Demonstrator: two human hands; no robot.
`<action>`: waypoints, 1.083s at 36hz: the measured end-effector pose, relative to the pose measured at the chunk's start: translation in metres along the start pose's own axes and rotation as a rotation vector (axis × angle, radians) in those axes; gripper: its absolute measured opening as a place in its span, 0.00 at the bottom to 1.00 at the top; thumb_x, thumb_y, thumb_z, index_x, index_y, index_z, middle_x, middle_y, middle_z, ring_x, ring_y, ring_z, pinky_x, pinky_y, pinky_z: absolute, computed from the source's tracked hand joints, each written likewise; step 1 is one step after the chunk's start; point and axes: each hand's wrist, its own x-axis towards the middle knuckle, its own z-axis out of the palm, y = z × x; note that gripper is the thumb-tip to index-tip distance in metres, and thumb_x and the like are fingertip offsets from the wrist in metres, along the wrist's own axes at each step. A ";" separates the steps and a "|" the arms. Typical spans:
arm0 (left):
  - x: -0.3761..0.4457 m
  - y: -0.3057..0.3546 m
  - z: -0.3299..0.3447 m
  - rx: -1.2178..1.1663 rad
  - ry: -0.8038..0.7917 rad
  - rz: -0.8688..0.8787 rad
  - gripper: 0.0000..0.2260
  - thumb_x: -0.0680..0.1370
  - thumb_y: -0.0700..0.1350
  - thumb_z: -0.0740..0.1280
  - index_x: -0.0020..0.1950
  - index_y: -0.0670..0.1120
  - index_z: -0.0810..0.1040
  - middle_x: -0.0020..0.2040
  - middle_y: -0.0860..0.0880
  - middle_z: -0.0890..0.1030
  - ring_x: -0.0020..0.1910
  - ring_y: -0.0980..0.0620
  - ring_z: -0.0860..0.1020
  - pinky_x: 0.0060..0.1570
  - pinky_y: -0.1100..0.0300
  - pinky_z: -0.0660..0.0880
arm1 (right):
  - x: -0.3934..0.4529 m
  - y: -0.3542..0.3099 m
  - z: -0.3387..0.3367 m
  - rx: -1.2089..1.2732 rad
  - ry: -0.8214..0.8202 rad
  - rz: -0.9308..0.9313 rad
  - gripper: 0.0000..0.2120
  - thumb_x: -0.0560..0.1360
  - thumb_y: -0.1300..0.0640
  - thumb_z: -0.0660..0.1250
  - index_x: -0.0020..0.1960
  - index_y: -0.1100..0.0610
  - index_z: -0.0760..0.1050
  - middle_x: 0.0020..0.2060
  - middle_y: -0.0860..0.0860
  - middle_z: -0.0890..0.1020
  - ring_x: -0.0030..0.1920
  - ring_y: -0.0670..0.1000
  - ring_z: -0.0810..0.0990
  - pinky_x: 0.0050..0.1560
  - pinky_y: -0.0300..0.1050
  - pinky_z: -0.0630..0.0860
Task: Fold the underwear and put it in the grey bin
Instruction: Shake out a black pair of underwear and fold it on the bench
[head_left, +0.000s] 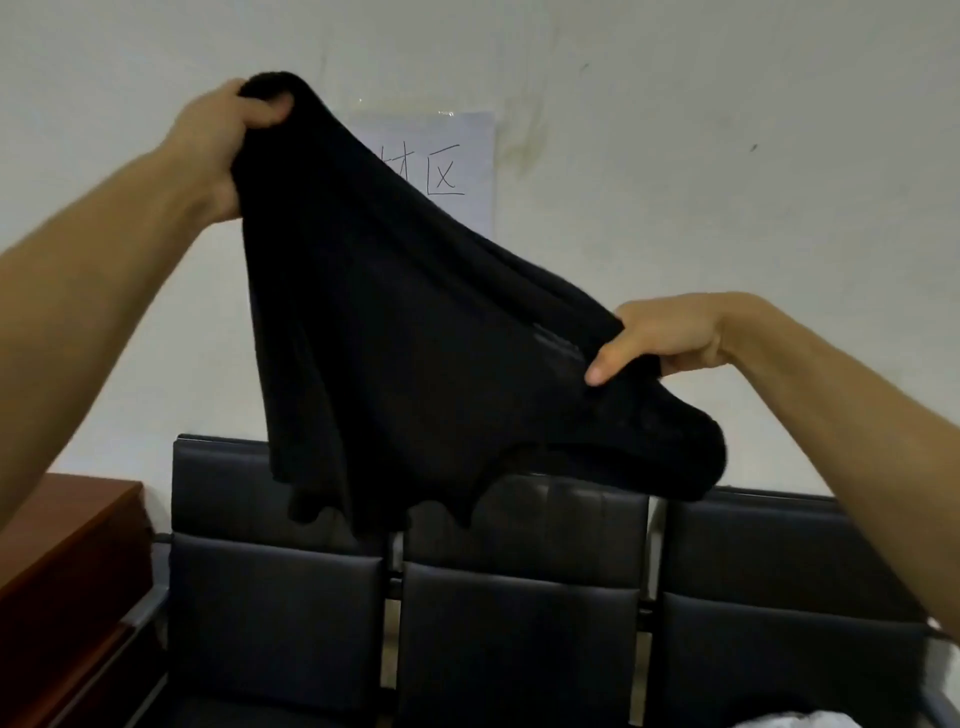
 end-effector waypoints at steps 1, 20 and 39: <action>-0.001 -0.003 -0.004 -0.021 -0.021 -0.021 0.08 0.78 0.43 0.65 0.56 0.49 0.77 0.45 0.53 0.84 0.43 0.56 0.83 0.38 0.61 0.79 | 0.001 0.001 -0.003 0.082 0.077 -0.036 0.09 0.72 0.62 0.68 0.52 0.60 0.79 0.48 0.54 0.85 0.49 0.54 0.84 0.53 0.50 0.79; -0.056 -0.082 0.095 0.162 -0.721 -0.381 0.11 0.81 0.41 0.60 0.61 0.39 0.74 0.55 0.40 0.78 0.53 0.47 0.77 0.57 0.55 0.76 | 0.030 -0.099 0.001 1.080 0.320 -0.576 0.04 0.76 0.60 0.65 0.47 0.61 0.76 0.37 0.55 0.83 0.39 0.54 0.82 0.43 0.46 0.80; -0.069 -0.093 0.138 -0.656 -0.317 -0.577 0.08 0.79 0.43 0.61 0.43 0.41 0.76 0.39 0.44 0.80 0.40 0.48 0.79 0.48 0.56 0.77 | -0.005 0.017 0.003 0.505 0.753 -0.475 0.04 0.76 0.60 0.66 0.43 0.57 0.74 0.37 0.53 0.80 0.40 0.53 0.80 0.39 0.46 0.75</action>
